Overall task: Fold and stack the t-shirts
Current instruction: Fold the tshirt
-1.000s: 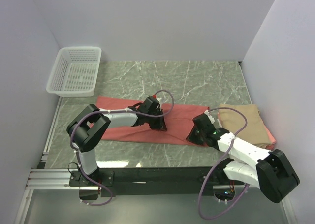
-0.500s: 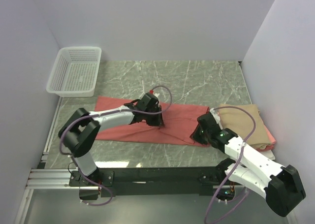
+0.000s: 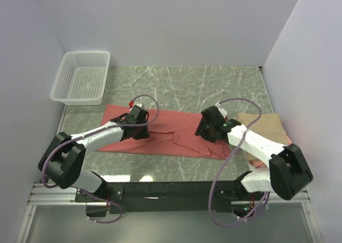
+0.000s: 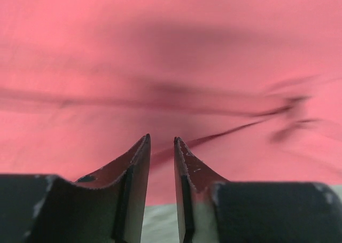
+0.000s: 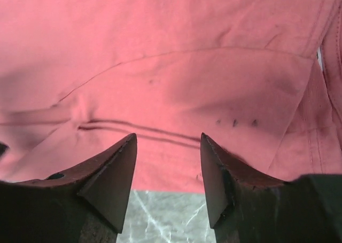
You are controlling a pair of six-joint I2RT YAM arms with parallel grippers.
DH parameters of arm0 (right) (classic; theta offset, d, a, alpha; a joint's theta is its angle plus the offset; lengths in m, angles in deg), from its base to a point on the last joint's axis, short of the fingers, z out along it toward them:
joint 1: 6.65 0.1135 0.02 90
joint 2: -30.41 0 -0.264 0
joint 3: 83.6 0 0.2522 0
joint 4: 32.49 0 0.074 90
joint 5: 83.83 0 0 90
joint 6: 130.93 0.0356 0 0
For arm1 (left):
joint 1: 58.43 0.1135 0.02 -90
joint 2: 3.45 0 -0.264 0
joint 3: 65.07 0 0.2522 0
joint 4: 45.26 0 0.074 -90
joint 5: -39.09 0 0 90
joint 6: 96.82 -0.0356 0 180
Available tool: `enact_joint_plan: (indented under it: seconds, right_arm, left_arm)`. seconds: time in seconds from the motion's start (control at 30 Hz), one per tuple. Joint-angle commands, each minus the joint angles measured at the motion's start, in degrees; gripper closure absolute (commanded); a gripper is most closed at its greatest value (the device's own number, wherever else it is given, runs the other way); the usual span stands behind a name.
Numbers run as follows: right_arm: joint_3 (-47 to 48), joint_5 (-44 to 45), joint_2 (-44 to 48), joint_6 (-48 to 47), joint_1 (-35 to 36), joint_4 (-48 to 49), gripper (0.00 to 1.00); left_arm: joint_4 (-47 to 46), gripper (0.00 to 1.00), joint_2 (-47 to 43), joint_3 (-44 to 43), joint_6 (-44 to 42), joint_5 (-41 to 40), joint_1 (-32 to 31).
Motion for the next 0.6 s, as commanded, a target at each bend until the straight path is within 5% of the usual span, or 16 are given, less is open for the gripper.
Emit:
enact_joint_plan:
  seconds: [0.0,0.2,0.33,0.57]
  right_arm:
    - [4.1,2.9,-3.8,-0.8,0.2,2.0,0.42]
    - [7.7,5.8,-8.3,0.2,-0.1,1.6,0.49]
    - [11.6,7.5,-10.0,0.5,-0.4,0.8,0.65]
    - [15.0,7.3,-17.3,-0.2,-1.3,-0.6,0.67]
  left_arm:
    - [-1.2,0.69,-2.0,4.5,0.8,-2.2,0.7]
    - [-2.9,0.7,-3.2,6.3,0.9,-3.5,0.7]
    - [-2.3,0.71,-3.9,5.3,0.8,-4.3,0.7]
    - [0.6,0.73,-3.2,3.4,2.3,-7.2,0.9]
